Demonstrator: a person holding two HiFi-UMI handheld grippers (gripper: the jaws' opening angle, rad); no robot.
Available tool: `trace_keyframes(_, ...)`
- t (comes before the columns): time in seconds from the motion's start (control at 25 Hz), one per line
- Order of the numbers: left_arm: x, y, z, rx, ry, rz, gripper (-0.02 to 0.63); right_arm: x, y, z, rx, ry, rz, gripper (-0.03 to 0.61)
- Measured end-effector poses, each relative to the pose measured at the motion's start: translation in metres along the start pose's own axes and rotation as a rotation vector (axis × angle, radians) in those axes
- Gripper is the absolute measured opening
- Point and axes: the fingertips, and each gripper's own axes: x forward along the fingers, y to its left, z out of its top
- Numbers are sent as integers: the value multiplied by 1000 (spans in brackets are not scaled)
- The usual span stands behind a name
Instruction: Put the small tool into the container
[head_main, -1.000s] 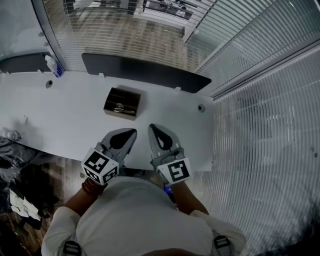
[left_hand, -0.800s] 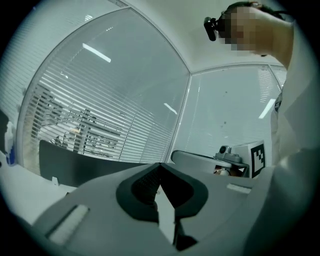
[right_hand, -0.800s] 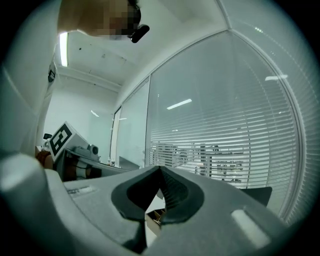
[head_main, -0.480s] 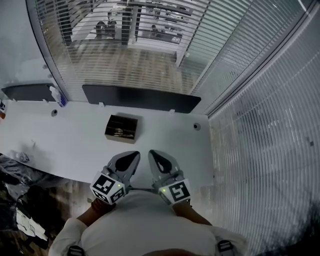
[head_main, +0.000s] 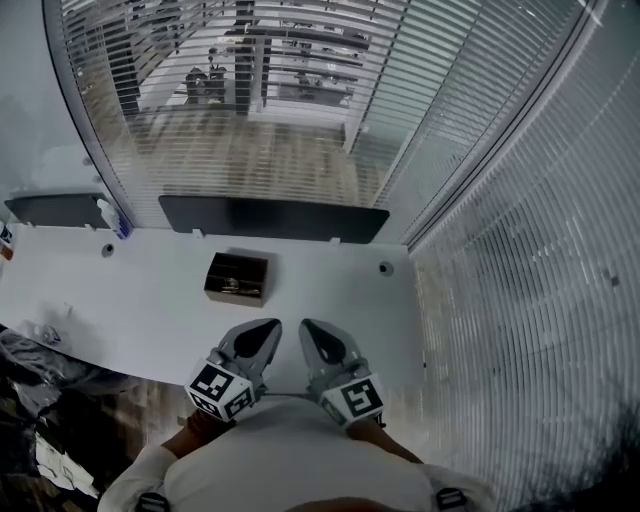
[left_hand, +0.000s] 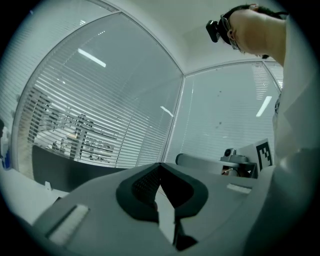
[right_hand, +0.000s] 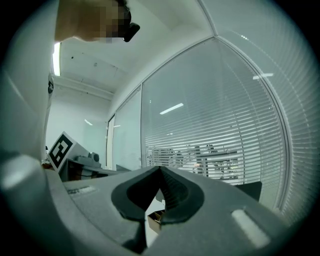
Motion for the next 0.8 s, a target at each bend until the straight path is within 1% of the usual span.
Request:
trace_keyframes(0.16,10,-9,-1,7,2,-17,3,-4,-8,0,8,-3,-5,0)
trace_keyframes(0.4,20,-16,1,-8,1,-30,3,-2,-9,10,7,0,5,-2)
trace_keyframes(0.56,24,-16,1,-11,6,-31,3,1,-12,15,25,-4,9,-2)
trace_keyframes(0.72,26,-16,4,-10,11,-27,3,-2,-18,11,1,6,8,-1)
trace_keyframes(0.8,29,-16,2,-8,12,-23,3,-2,-20,12,15,-6,13,-2)
